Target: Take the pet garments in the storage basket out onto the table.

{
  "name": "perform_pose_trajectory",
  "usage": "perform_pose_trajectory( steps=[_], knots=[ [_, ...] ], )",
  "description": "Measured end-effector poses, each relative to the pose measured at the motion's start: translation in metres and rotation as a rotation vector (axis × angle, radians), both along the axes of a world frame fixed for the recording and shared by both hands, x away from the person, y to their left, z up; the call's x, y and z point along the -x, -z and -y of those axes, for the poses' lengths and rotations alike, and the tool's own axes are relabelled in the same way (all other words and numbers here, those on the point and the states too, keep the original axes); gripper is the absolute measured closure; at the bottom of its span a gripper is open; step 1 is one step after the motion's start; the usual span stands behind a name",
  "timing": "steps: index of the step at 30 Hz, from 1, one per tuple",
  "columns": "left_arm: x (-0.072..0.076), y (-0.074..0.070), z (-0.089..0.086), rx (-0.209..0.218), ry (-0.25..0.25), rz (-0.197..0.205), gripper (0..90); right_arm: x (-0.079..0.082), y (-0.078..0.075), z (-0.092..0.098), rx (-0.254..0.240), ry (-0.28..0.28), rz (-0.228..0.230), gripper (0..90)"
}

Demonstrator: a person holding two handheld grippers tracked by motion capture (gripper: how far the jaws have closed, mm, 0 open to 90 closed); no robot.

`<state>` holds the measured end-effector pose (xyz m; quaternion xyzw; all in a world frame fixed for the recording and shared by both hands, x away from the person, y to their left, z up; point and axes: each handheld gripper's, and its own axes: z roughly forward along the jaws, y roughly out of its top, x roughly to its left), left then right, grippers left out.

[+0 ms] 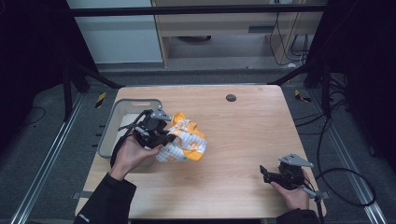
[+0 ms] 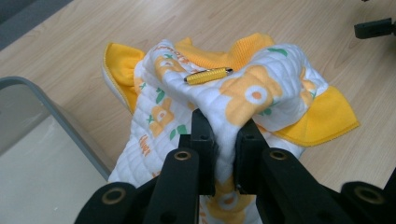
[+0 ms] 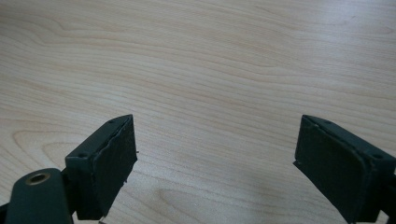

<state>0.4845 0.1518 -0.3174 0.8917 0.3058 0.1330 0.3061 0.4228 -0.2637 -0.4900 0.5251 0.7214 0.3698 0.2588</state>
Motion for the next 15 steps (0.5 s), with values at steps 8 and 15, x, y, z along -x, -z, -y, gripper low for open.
perform_pose_trajectory(
  steps=[8, 15],
  knots=[
    [-0.002, 0.015, 0.016, -0.026, 0.038, -0.019, 81.3, 0.000, 0.000, 0.000, -0.001, 0.003, -0.002, 12.6],
    [-0.004, 0.030, 0.029, -0.045, 0.056, -0.041, 81.3, 0.000, 0.000, 0.000, -0.001, 0.003, -0.002, 12.6]
  ],
)
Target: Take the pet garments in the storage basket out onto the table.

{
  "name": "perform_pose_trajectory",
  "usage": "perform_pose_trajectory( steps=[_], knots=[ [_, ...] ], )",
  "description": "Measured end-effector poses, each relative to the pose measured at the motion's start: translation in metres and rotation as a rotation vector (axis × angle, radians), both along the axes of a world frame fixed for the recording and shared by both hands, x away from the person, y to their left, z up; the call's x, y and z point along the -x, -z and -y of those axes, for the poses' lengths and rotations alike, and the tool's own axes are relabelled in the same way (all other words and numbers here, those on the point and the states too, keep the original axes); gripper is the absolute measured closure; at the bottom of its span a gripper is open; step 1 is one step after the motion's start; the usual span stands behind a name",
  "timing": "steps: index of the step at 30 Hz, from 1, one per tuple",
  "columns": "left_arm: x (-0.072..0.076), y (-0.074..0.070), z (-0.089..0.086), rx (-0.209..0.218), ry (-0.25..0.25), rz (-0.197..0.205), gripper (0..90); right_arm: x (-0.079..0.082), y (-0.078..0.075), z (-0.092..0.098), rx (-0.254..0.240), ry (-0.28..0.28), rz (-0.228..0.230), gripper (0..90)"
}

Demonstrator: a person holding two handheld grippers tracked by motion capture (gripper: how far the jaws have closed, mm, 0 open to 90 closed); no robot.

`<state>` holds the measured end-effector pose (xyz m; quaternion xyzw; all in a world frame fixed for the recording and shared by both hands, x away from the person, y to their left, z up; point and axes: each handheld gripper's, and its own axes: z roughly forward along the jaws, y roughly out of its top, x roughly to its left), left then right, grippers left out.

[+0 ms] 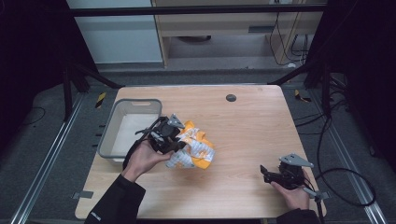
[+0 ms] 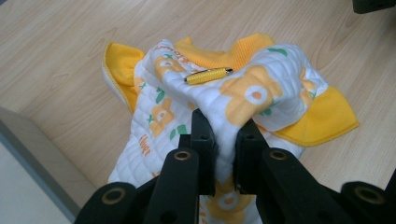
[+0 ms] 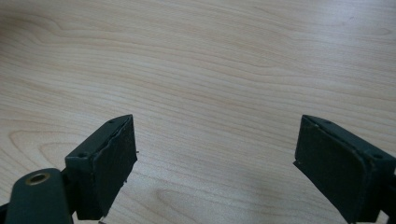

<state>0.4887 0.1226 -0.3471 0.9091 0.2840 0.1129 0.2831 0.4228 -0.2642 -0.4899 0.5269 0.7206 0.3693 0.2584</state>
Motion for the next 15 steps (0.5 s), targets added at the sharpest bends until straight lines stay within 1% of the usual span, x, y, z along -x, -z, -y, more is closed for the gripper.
perform_pose_trajectory(
  steps=[6, 8, 11, 15],
  knots=[
    [-0.001, 0.012, 0.012, -0.017, 0.019, -0.007, 81.3, 0.000, 0.000, 0.000, 0.001, 0.001, 0.000, 12.6],
    [-0.001, 0.017, 0.016, -0.029, 0.025, -0.013, 81.3, 0.000, 0.000, 0.000, 0.008, -0.001, 0.005, 12.6],
    [-0.003, 0.023, 0.021, -0.036, 0.029, -0.022, 81.3, -0.001, 0.001, 0.000, 0.007, -0.003, 0.005, 12.6],
    [-0.004, 0.029, 0.028, -0.046, 0.046, -0.029, 81.2, -0.001, 0.000, 0.000, 0.006, -0.003, 0.005, 12.4]
  ],
)
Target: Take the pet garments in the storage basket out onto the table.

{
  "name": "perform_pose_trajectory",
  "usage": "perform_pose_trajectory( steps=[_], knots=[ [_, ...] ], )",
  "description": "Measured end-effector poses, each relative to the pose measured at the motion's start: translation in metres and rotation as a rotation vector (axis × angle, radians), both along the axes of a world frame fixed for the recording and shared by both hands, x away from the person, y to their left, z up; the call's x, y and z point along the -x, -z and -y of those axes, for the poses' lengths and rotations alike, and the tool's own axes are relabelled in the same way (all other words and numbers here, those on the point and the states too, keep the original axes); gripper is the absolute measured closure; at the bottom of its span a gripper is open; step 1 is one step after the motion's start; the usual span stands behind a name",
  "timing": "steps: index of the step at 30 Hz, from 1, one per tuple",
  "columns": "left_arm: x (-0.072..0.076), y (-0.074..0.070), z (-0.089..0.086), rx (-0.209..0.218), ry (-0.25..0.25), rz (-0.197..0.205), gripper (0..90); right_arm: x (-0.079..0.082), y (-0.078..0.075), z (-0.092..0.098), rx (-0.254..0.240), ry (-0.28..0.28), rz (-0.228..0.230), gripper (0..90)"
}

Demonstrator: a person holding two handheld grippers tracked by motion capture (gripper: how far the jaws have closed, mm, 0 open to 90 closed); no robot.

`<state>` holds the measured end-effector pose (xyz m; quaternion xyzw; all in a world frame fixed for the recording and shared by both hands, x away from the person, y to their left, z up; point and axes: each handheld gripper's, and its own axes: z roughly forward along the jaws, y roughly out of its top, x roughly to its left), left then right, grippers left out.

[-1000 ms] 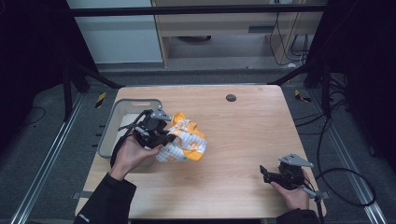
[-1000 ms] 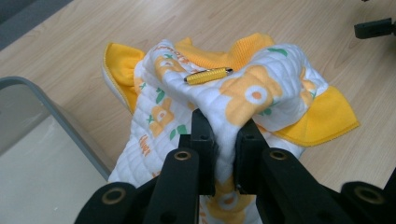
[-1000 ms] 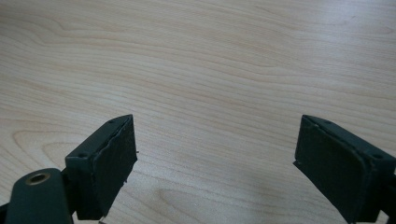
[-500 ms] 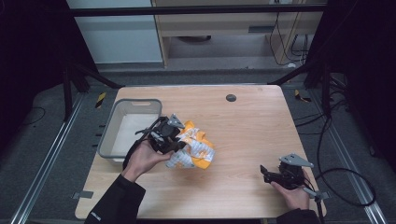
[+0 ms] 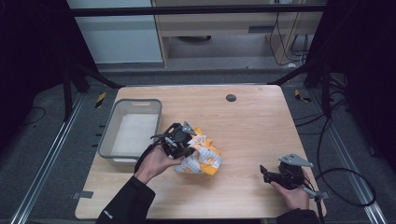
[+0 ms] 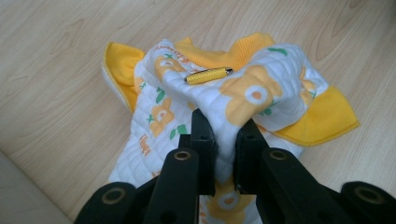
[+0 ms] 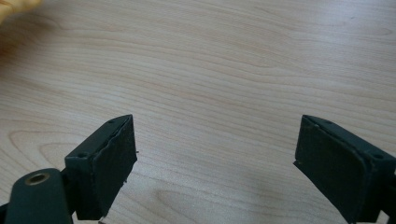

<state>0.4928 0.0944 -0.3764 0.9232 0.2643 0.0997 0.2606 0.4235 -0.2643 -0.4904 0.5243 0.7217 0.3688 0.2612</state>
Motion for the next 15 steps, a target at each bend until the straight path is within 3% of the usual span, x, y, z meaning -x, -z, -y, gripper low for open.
perform_pose_trajectory(
  steps=[15],
  knots=[
    [0.002, 0.023, 0.020, -0.020, 0.045, -0.015, 81.0, 0.000, 0.000, 0.000, 0.001, -0.005, -0.003, 12.2]
  ],
)
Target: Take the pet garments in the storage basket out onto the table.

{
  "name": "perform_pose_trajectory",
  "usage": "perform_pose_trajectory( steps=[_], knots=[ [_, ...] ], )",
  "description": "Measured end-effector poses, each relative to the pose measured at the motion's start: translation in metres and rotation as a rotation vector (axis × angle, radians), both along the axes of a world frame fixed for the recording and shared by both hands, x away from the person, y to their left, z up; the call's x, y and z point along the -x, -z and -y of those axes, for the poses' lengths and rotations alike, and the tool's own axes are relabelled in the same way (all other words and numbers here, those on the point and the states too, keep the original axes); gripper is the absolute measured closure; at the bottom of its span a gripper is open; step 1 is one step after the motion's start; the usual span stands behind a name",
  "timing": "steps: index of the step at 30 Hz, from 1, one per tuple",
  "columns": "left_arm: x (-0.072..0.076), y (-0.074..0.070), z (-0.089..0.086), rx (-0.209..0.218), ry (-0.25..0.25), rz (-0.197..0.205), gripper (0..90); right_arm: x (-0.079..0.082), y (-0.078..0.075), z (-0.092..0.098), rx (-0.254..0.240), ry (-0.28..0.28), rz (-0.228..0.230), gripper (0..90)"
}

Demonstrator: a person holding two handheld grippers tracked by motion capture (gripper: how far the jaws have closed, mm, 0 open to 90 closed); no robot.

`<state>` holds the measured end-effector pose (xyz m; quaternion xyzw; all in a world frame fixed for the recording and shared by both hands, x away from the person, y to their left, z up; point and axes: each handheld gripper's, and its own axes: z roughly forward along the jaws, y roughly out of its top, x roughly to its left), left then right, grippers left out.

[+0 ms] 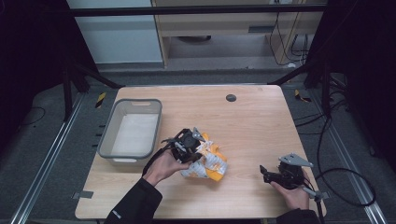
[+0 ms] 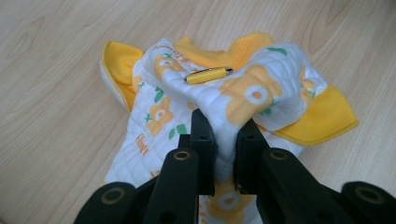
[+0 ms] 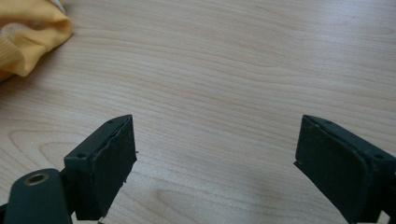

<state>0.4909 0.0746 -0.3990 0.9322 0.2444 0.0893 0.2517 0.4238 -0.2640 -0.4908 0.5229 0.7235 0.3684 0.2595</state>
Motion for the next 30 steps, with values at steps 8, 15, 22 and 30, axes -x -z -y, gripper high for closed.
perform_pose_trajectory(
  steps=[8, 15, 22, 30],
  knots=[
    [0.002, 0.010, 0.004, 0.003, 0.009, -0.005, 80.2, 0.000, 0.000, 0.000, 0.005, 0.000, 0.000, 12.1],
    [0.002, 0.016, 0.003, 0.005, 0.010, -0.007, 74.9, 0.000, 0.000, 0.000, 0.006, 0.000, -0.001, 12.1],
    [0.004, 0.019, 0.004, -0.007, 0.014, 0.003, 64.7, 0.000, 0.000, -0.001, 0.000, 0.001, -0.008, 11.8],
    [0.009, 0.021, 0.000, 0.001, 0.018, 0.005, 51.3, 0.000, 0.001, 0.000, -0.001, 0.002, -0.008, 11.7]
  ],
)
